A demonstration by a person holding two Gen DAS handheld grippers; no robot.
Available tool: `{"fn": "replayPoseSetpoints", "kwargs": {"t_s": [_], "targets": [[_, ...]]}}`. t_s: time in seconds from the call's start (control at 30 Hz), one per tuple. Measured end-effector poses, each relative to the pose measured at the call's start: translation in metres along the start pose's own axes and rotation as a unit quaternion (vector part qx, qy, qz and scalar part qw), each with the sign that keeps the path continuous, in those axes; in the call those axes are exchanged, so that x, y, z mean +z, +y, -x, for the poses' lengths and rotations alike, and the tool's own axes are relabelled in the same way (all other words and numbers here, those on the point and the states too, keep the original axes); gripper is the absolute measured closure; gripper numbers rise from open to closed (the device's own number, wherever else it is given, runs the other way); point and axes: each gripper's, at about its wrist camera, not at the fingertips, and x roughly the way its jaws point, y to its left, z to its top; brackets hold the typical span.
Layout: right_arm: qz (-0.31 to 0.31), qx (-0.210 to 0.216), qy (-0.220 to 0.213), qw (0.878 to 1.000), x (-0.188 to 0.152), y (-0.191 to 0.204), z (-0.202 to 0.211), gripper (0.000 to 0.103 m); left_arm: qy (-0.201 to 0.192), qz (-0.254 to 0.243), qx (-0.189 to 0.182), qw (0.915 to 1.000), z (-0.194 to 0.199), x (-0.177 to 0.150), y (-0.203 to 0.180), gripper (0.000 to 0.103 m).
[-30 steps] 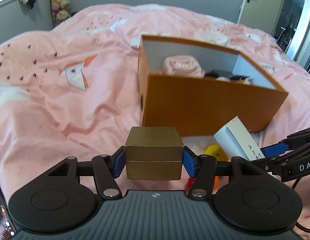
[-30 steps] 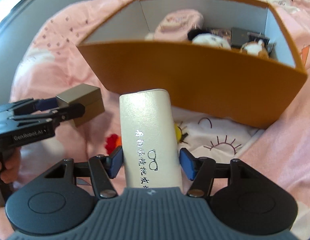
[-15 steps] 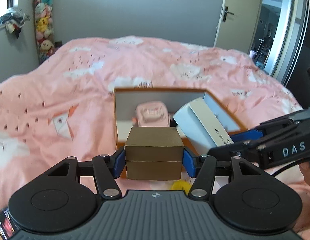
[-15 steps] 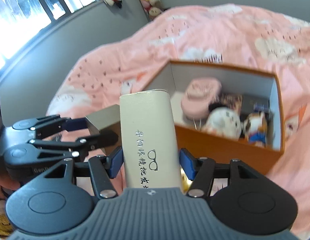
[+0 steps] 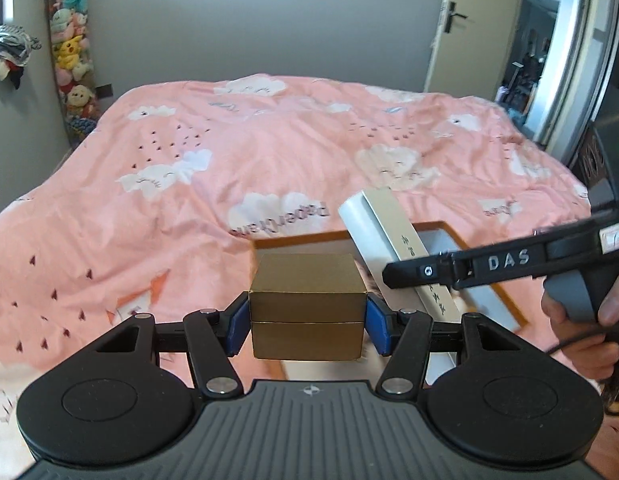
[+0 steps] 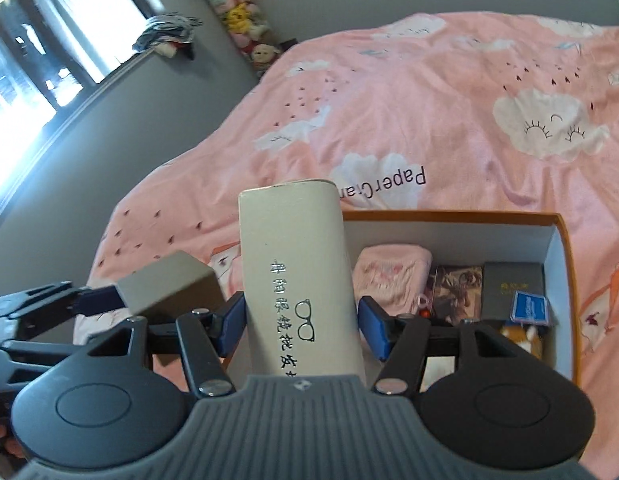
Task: Organize objects
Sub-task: 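Carry both items over the orange box while right lowers the case inside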
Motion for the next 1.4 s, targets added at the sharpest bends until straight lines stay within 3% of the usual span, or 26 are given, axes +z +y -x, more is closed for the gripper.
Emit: {"fn": "replayPoseSetpoints", "kwargs": {"t_s": [0.33,0.5,0.63,0.97,1.23,1.4], "targets": [[-0.120,0.026,0.102,0.987,0.007,-0.028,-0.104,0.041,0.075,-0.007,0.058,0.9955,-0.043,0.017,0.034,0.036],[-0.150,0.002,0.137,0.979,0.003,-0.035,-0.142,0.041,0.109,-0.003,0.061,0.9922,-0.064,0.016,0.044,0.036],[-0.168,0.008,0.153,0.974,0.001,-0.035,-0.162,0.041,0.124,-0.003,0.065,0.9902,-0.076,0.016,0.048,0.036],[-0.181,0.016,0.177,0.967,0.010,-0.041,-0.184,0.039,0.128,-0.004,0.061,0.9899,-0.084,0.020,0.045,0.036],[-0.157,0.026,0.164,0.973,0.017,-0.046,-0.168,0.038,0.121,-0.009,0.060,0.9908,-0.076,0.021,0.042,0.036],[-0.146,0.015,0.171,0.974,0.018,-0.053,-0.178,0.056,0.107,-0.013,0.049,0.9930,-0.067,0.027,0.036,0.036]]}}
